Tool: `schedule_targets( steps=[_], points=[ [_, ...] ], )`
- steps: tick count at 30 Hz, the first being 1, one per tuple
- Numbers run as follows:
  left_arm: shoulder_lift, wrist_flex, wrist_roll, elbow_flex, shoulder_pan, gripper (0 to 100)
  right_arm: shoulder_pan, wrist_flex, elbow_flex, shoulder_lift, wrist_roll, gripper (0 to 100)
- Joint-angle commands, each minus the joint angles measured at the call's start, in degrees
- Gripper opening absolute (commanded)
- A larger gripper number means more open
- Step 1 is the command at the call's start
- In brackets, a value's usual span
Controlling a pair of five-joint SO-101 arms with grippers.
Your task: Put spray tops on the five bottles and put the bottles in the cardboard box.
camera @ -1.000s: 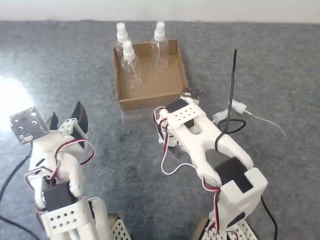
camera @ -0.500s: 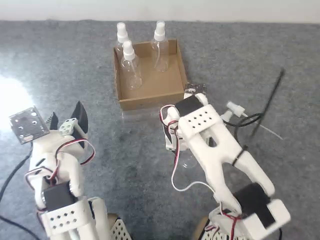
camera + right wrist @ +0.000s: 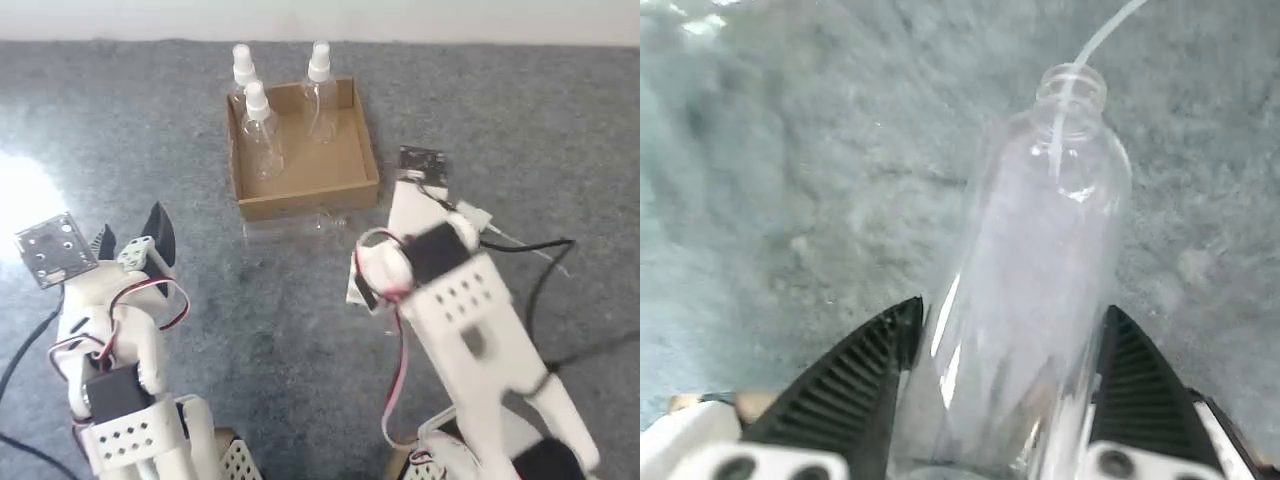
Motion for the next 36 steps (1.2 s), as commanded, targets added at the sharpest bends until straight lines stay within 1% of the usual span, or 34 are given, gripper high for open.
schedule_targets(
  steps=[1,5,9,15,17,19,21,27,29,32,36],
  points=[
    [-0.70,-1.58,0.18,-0.40,-0.18,23,0.48,0.66,-2.37,-9.98,3.34,21.6],
    [-0.70,-1.58,0.18,-0.40,-0.09,23,0.75,0.66,-2.37,-16.40,6.77,21.6],
    [-0.70,-1.58,0.18,-0.40,-0.09,23,0.92,0.75,-2.11,-21.14,11.78,21.6],
    [-0.70,-1.58,0.18,-0.40,-0.18,23,1.10,0.92,-2.02,-24.57,18.29,21.6],
    [-0.70,-1.58,0.18,-0.40,-0.18,23,2.42,2.07,-2.02,-24.75,20.84,21.6],
    [-0.70,-1.58,0.18,-0.40,-0.18,23,5.49,2.42,-2.02,-24.40,23.30,21.6],
    [-0.70,-1.58,0.18,-0.40,-0.18,23,10.15,2.42,-2.02,-24.22,26.81,21.6],
    [-0.70,-1.58,0.18,-0.40,-0.09,23,25.36,2.33,-1.67,-24.22,43.52,21.6],
    [-0.70,-1.58,0.18,-0.40,0.00,23,29.58,1.71,0.70,-24.22,48.53,21.6],
    [-0.70,-1.58,0.18,-0.40,0.00,23,33.45,-1.27,7.12,-24.31,54.07,21.6],
    [-0.70,-1.76,0.18,0.04,0.00,23,37.76,-8.75,16.35,-24.84,58.64,21.6]
  ],
)
